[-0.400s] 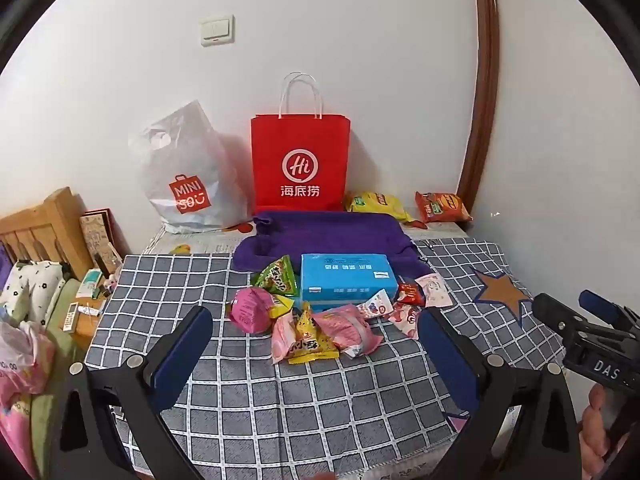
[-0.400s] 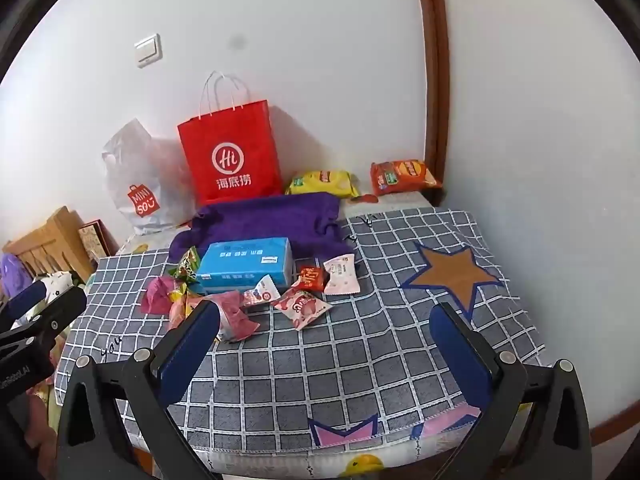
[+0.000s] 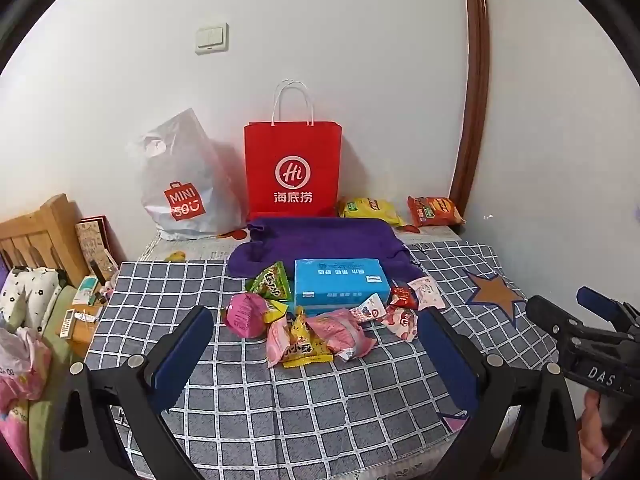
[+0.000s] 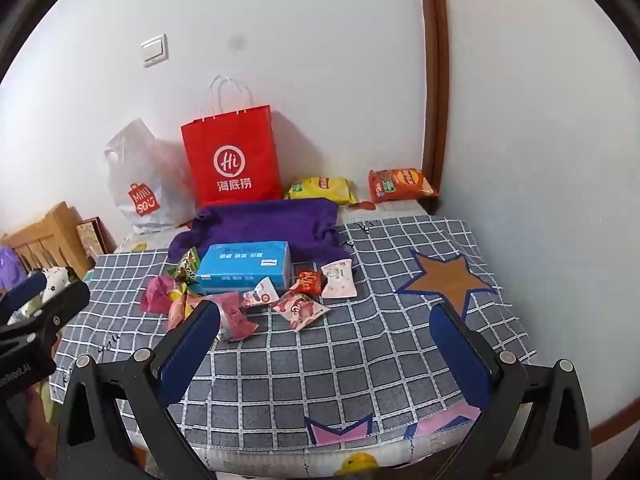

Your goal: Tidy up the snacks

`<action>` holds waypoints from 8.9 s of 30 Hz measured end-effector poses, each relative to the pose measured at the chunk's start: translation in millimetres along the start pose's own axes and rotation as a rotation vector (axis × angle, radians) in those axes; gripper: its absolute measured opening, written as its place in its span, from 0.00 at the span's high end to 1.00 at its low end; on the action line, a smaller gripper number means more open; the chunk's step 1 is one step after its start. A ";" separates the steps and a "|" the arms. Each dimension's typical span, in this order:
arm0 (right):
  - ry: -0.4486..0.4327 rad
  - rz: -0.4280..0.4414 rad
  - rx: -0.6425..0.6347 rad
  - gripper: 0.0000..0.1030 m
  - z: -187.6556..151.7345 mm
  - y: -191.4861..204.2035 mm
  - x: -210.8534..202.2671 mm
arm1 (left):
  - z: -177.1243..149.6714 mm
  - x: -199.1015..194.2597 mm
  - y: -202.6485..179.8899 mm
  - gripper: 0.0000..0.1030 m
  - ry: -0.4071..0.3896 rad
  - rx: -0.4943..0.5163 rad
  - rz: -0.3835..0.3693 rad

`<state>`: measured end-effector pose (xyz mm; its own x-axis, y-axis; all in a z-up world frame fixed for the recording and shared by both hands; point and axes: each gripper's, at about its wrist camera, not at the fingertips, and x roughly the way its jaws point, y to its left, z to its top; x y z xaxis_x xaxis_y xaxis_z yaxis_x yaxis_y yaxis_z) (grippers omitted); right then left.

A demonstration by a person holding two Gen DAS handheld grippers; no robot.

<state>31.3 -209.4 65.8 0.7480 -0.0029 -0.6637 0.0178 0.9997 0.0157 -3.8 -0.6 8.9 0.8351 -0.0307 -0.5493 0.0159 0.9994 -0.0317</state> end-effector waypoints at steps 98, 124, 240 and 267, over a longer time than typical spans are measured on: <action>-0.126 -0.031 -0.054 0.00 0.3 7.3 3.3 | 0.3 18.2 12.7 0.01 -0.019 -0.027 -0.002; 0.182 0.015 0.008 0.14 8.7 -33.5 212.9 | -3.1 185.5 56.9 0.01 0.217 -0.090 0.057; 0.268 0.202 -0.063 0.58 174.2 42.2 421.5 | 131.4 412.8 94.3 0.46 0.317 -0.183 -0.111; 0.497 0.100 -0.055 0.56 134.4 42.5 490.2 | 96.4 464.3 82.4 0.44 0.477 -0.151 -0.105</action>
<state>487.9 -171.5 -158.3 0.3385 0.0911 -0.9366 -0.0826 0.9943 0.0669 438.2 69.1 -168.2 0.4887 -0.1710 -0.8555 -0.0228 0.9778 -0.2085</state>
